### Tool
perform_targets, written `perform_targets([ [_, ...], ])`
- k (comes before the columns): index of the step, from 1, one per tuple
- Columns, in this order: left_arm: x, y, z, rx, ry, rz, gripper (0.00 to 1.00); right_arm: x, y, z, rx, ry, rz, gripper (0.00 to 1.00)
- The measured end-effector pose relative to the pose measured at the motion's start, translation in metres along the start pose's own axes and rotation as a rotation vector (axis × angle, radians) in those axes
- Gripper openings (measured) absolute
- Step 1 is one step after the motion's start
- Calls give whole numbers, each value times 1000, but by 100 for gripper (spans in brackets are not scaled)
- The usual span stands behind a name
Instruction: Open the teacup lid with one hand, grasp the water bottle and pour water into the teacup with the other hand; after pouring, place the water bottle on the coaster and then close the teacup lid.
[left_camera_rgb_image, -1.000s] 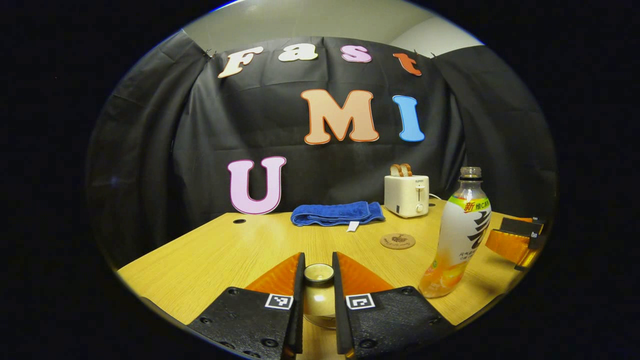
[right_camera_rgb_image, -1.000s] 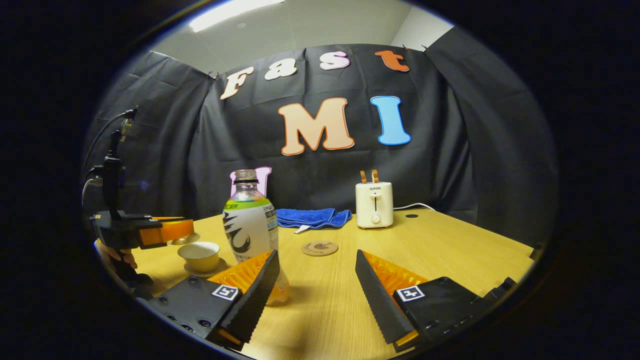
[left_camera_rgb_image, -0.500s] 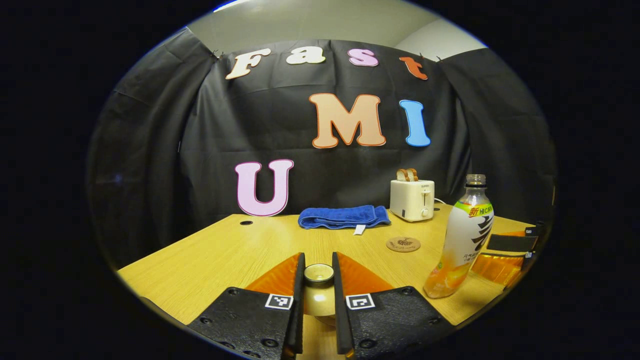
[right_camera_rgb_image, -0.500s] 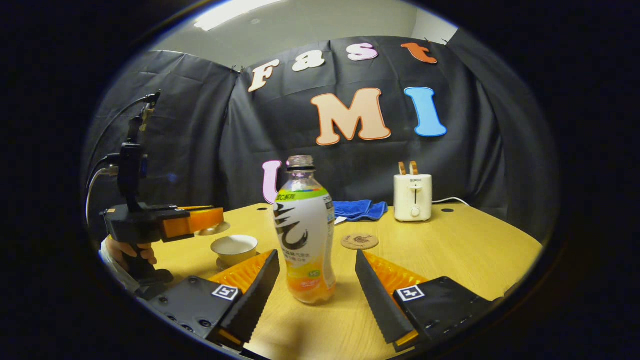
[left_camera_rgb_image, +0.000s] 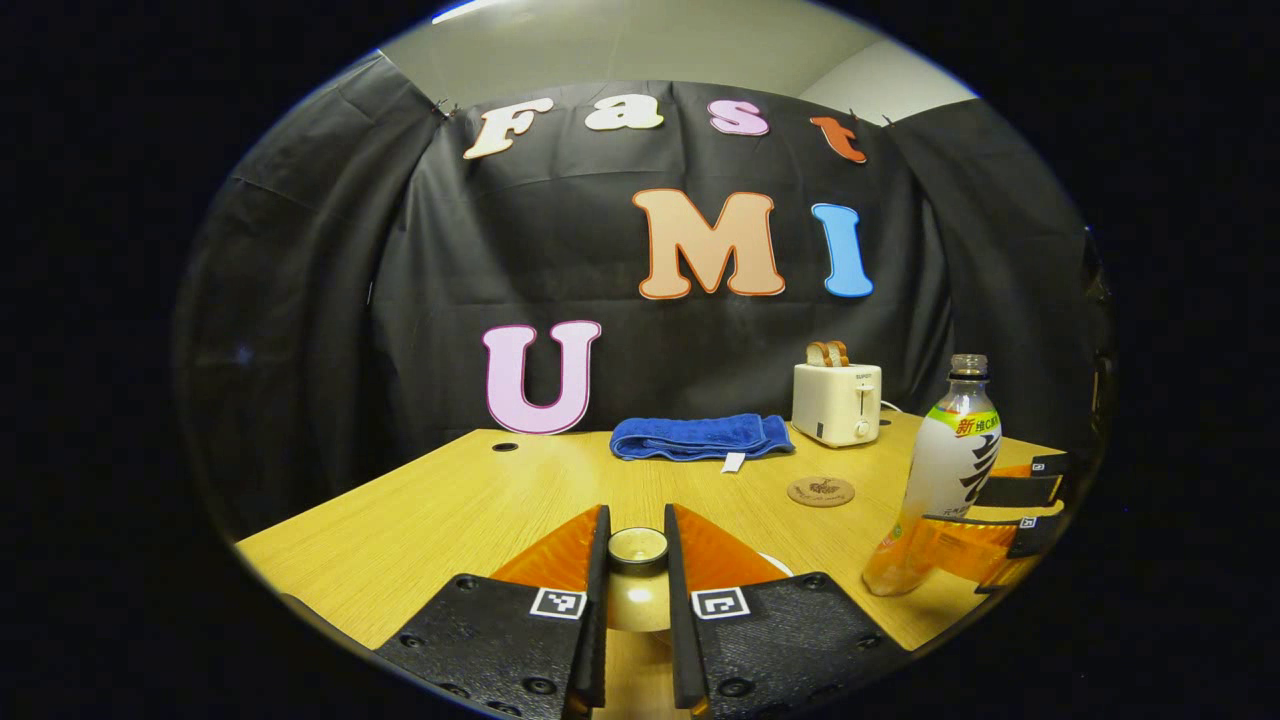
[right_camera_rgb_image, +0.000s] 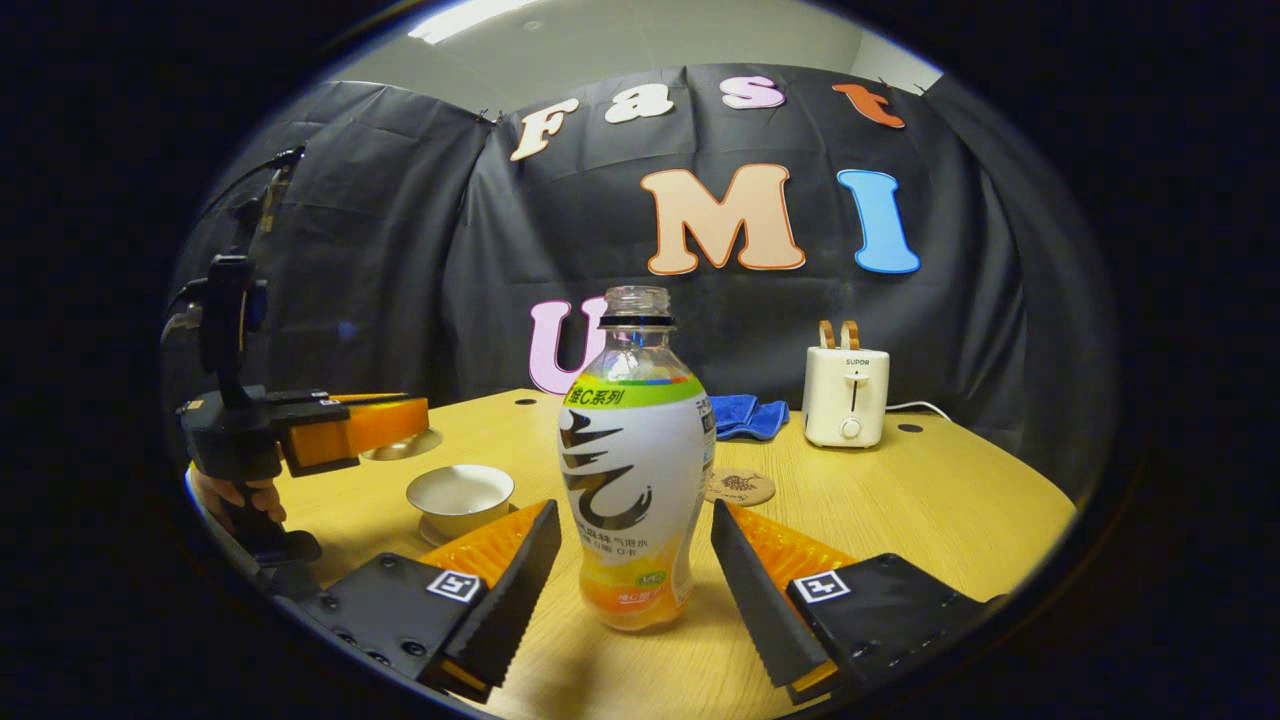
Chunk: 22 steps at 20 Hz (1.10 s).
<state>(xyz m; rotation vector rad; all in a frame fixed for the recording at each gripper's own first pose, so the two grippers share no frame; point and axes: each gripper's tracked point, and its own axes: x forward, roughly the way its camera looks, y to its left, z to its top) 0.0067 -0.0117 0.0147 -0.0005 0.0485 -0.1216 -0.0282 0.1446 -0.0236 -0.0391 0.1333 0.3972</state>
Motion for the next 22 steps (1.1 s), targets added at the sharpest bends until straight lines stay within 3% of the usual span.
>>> perform_targets([
  [1,0,2,0,1,-2,3,24,3,0,-3,-4,8,-3,95],
  [6,0,10,0,-2,-8,17,24,9,-1,-1,-28,13,-16,70],
  [10,-3,19,0,-13,-10,31,24,12,-4,7,-150,5,-32,70],
  [22,-20,63,-7,-16,-6,100,24,31,-10,25,-697,-84,-76,70],
])
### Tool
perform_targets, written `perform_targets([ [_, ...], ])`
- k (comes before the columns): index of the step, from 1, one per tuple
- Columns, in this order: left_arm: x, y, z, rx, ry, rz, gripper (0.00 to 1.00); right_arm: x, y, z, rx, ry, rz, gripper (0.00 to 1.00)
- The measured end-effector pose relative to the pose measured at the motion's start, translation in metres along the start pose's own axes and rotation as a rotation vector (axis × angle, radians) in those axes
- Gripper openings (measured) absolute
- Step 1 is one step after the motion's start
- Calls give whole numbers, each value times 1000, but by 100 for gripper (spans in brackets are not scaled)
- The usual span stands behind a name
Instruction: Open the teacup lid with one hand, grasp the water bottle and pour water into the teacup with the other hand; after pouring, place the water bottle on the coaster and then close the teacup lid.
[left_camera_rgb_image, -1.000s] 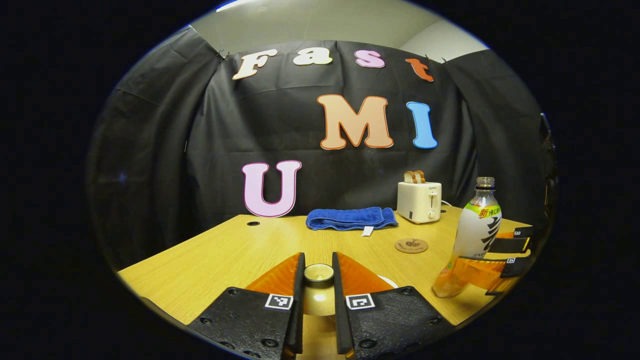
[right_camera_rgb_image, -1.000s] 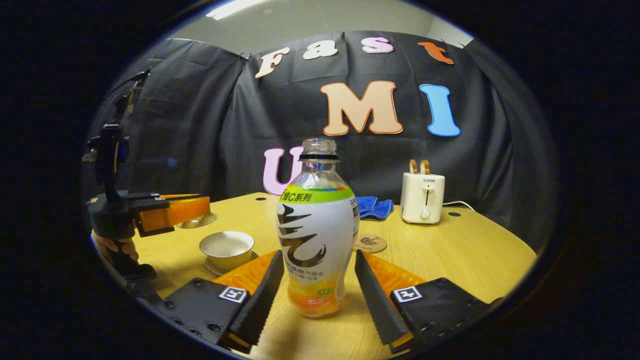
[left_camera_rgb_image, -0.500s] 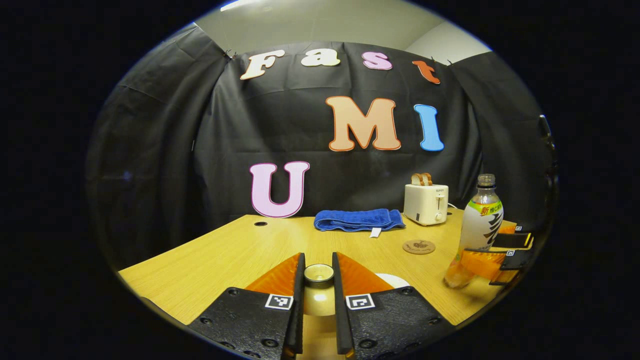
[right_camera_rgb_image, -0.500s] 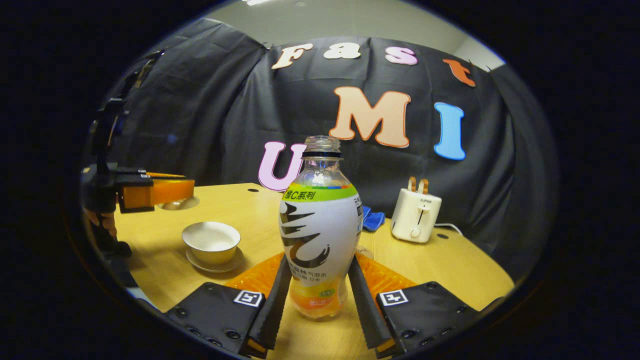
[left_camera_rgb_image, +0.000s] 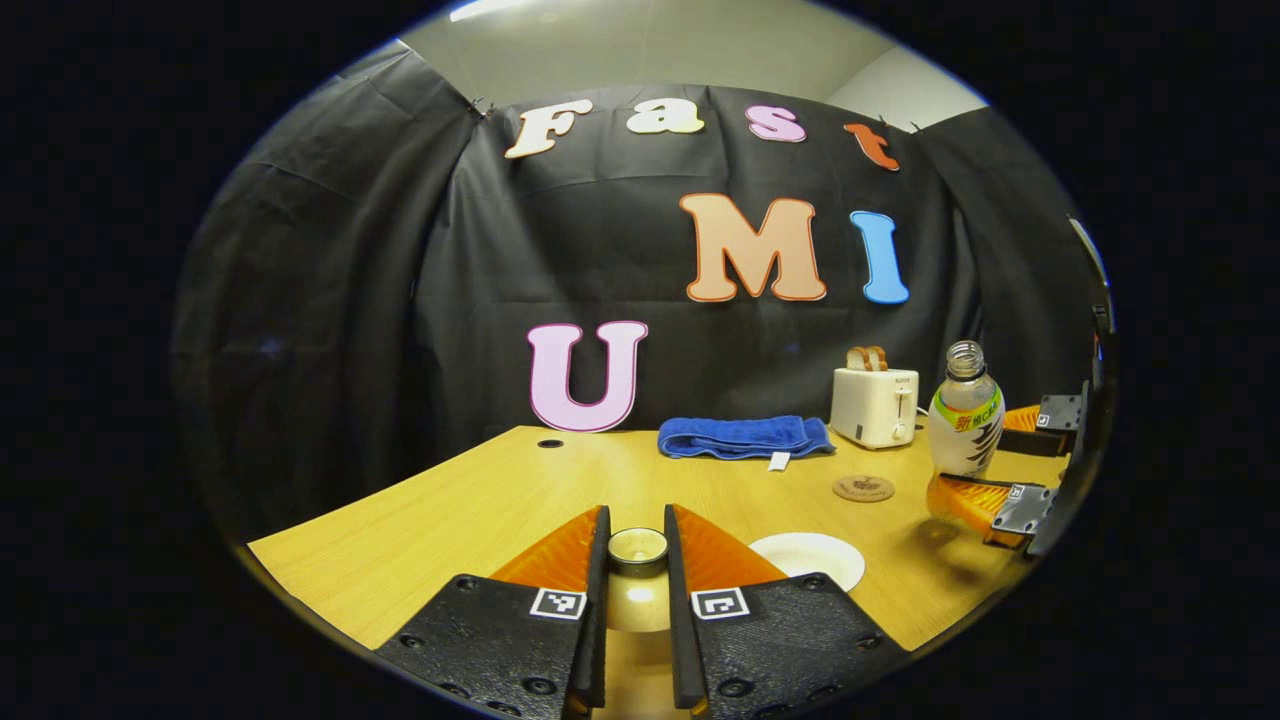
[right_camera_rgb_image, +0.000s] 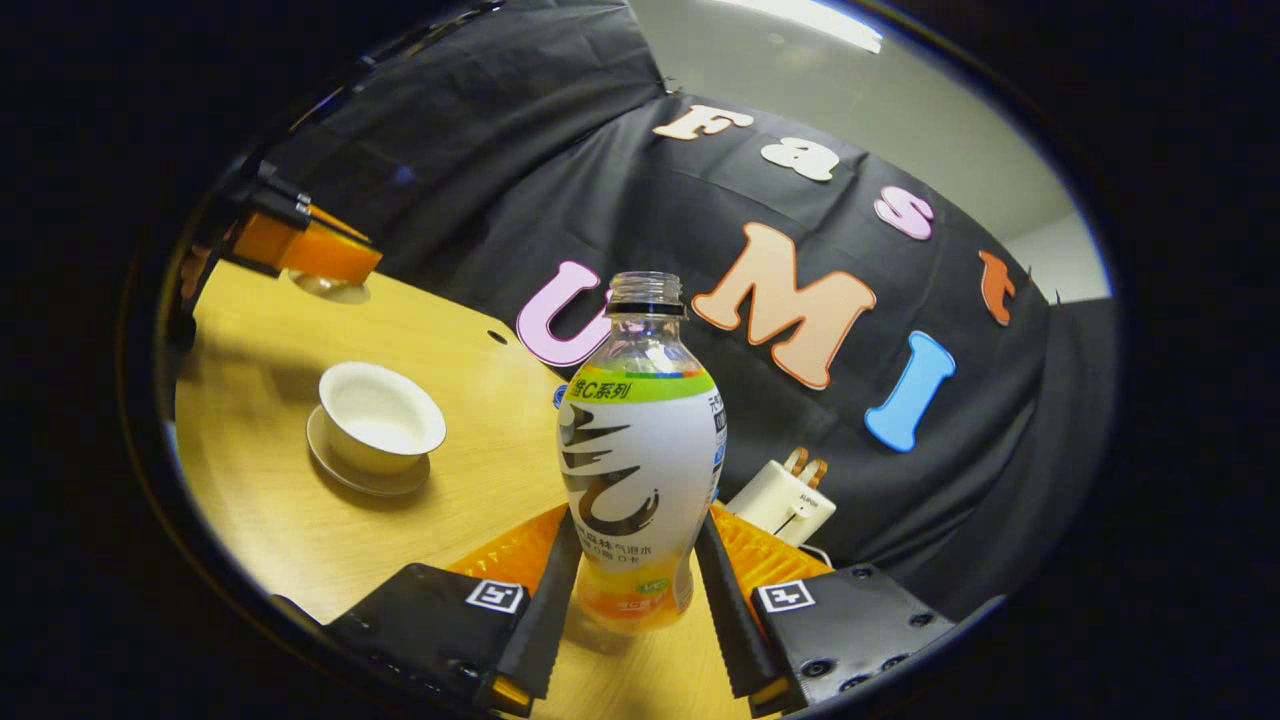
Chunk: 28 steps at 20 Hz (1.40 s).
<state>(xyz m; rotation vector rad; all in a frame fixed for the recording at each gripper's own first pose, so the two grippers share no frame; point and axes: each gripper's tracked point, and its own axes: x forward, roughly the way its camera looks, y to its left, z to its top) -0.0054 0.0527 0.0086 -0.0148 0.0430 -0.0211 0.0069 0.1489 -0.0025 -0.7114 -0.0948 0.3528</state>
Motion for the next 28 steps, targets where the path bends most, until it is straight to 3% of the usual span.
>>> perform_targets([
  [11,-5,18,-6,-16,0,25,24,14,42,-10,-494,-28,42,69],
  [21,-5,20,-9,-46,7,20,24,23,51,-16,-679,-34,83,67],
  [28,-6,25,-8,-45,4,27,22,30,49,-8,-848,-83,58,65],
])
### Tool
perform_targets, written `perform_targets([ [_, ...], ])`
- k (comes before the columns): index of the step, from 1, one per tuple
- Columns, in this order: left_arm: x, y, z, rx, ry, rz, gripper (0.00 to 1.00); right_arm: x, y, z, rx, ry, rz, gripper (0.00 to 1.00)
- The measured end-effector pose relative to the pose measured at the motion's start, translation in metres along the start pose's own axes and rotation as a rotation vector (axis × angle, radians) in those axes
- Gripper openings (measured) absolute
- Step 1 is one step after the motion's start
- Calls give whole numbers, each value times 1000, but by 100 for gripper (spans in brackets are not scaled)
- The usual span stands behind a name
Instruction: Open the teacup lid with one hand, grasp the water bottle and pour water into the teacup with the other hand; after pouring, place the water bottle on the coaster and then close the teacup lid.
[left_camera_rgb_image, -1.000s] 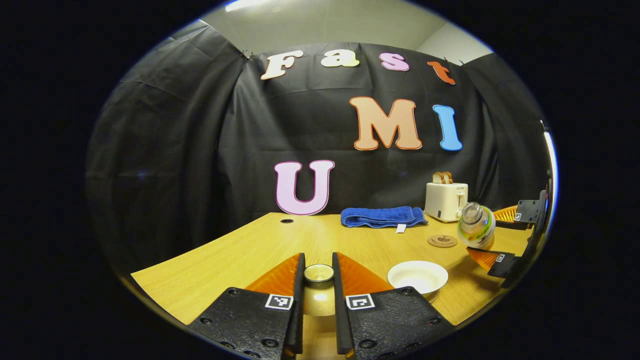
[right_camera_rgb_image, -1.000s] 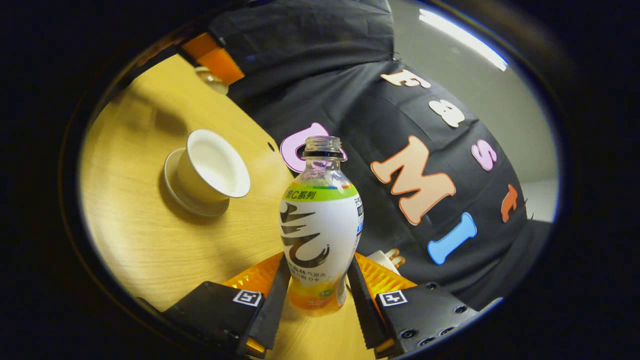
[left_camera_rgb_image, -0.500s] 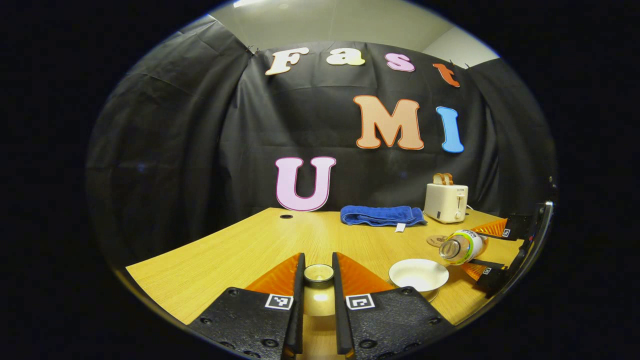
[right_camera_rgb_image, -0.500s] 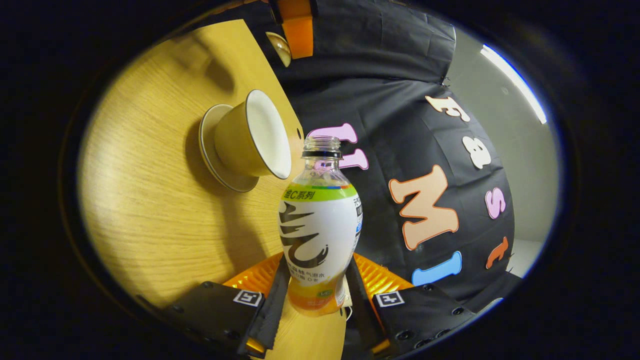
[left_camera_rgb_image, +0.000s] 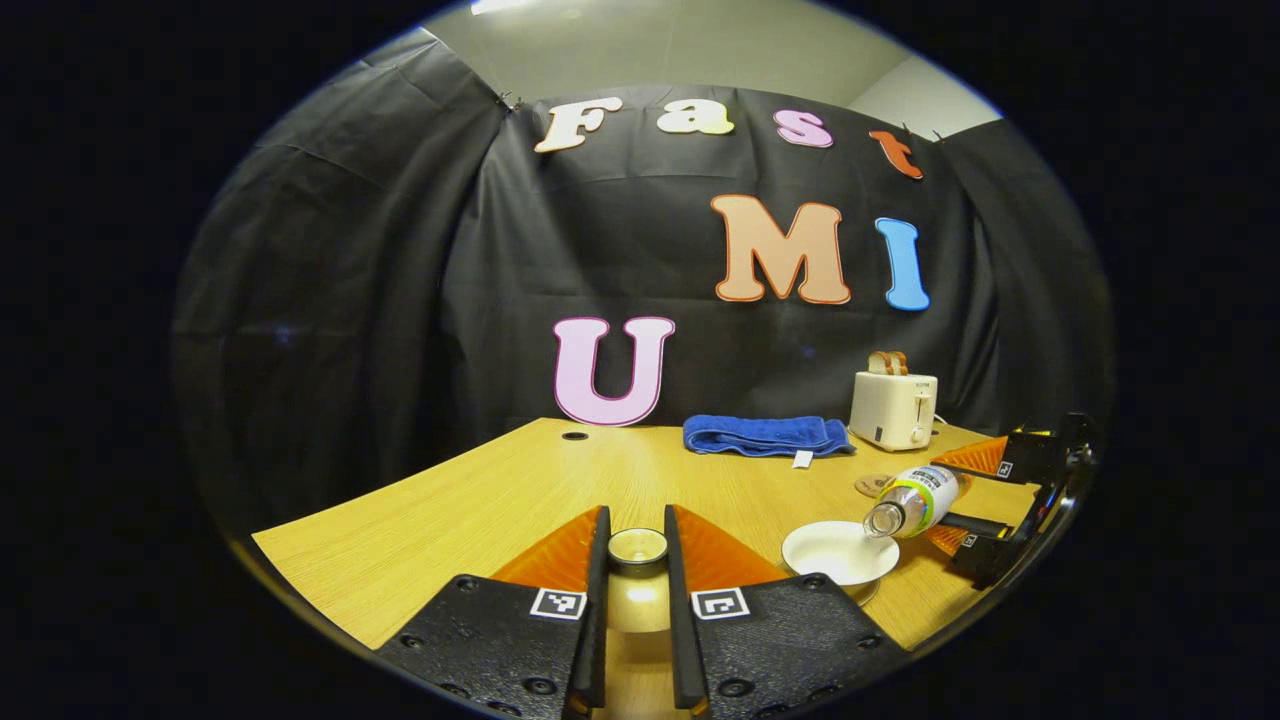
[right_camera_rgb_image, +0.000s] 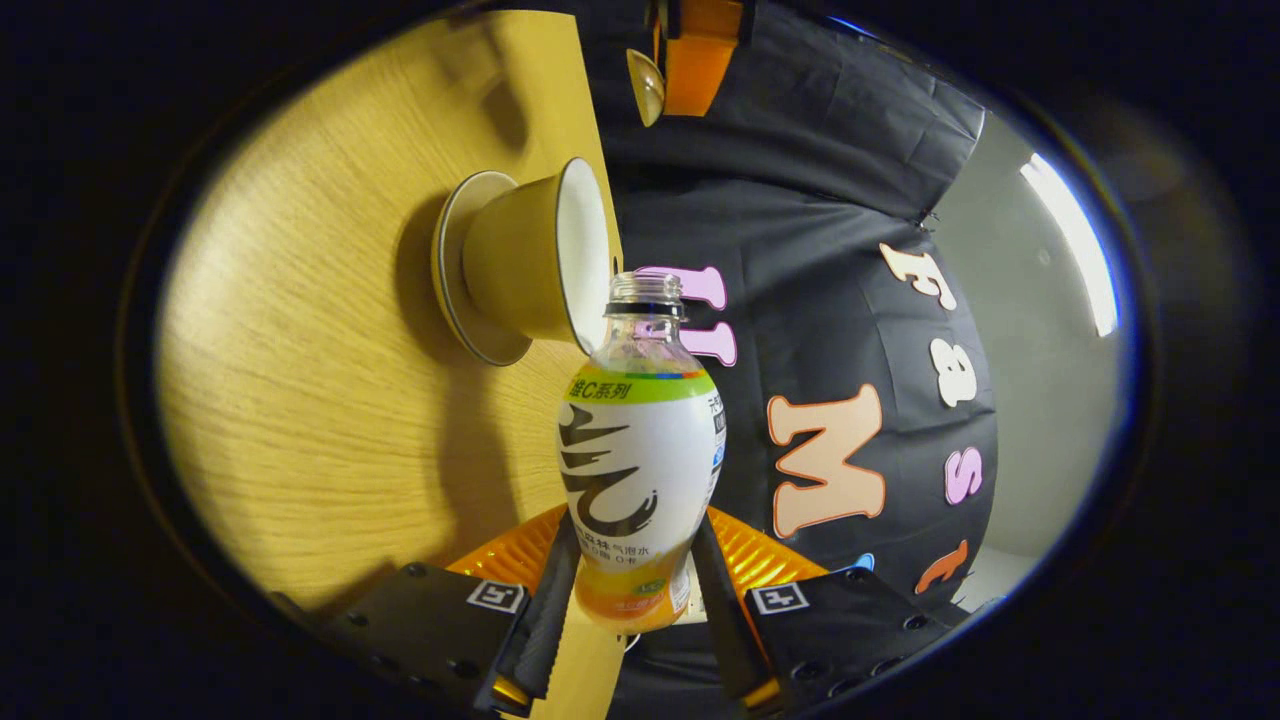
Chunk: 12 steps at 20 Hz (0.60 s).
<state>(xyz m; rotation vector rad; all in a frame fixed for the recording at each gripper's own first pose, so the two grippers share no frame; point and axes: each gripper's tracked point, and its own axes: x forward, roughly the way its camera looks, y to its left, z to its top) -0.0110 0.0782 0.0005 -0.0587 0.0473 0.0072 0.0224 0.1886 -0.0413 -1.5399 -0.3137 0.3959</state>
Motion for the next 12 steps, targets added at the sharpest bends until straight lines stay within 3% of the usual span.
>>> perform_targets([
  [12,-1,0,0,-16,1,-7,24,7,-5,-3,-198,-13,-7,68],
])
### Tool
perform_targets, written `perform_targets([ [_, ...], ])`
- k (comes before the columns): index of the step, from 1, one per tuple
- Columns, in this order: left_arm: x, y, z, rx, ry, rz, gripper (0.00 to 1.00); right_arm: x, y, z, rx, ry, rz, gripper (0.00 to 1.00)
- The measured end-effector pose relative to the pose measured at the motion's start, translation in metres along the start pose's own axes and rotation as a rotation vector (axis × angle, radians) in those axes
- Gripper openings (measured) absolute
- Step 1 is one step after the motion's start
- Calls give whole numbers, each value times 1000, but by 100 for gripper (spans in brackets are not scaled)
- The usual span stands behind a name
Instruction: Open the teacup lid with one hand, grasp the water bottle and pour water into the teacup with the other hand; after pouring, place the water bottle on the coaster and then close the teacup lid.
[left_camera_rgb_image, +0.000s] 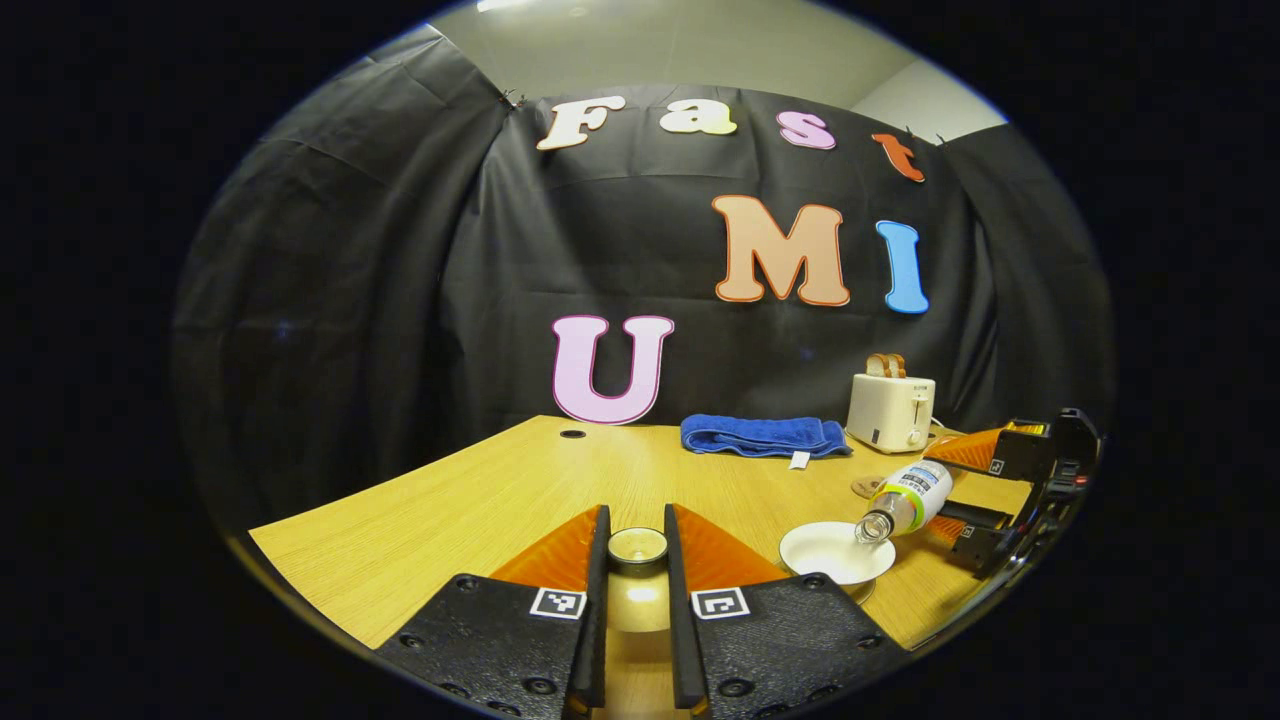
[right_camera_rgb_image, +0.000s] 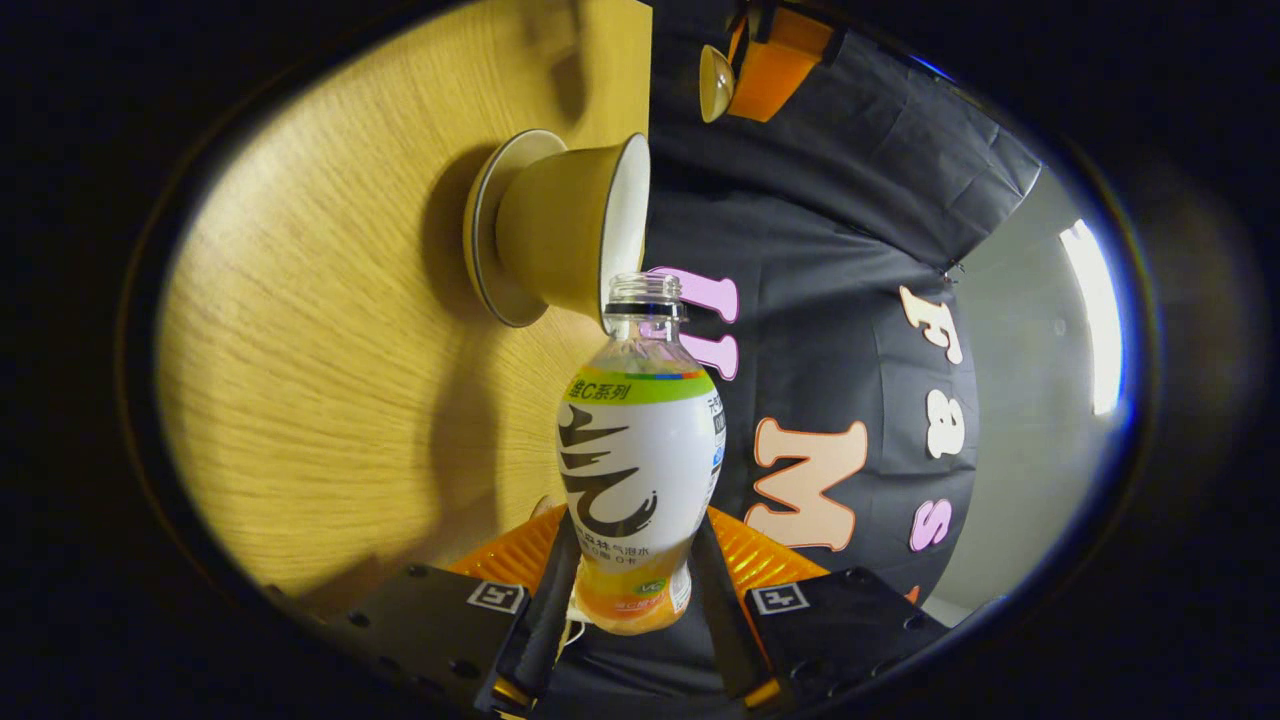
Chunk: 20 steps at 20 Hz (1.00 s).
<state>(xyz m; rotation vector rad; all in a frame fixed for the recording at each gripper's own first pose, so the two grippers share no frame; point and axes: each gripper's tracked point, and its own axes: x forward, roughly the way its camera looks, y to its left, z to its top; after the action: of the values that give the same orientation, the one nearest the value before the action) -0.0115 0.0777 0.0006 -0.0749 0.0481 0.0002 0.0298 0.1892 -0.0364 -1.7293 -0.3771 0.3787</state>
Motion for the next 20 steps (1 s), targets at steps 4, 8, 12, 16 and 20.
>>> perform_targets([
  [4,-2,0,1,-12,2,-3,24,0,-5,4,-71,-16,-15,68],
  [8,-2,1,2,-13,0,0,23,5,-10,4,-119,-27,-23,68],
  [12,-3,0,3,-18,0,-4,24,6,-14,8,-167,-39,-32,67],
  [16,-2,-2,2,-22,1,-6,24,6,-20,11,-231,-51,-54,67],
  [20,-4,-2,2,-30,4,-8,24,8,-24,13,-304,-66,-60,65],
])
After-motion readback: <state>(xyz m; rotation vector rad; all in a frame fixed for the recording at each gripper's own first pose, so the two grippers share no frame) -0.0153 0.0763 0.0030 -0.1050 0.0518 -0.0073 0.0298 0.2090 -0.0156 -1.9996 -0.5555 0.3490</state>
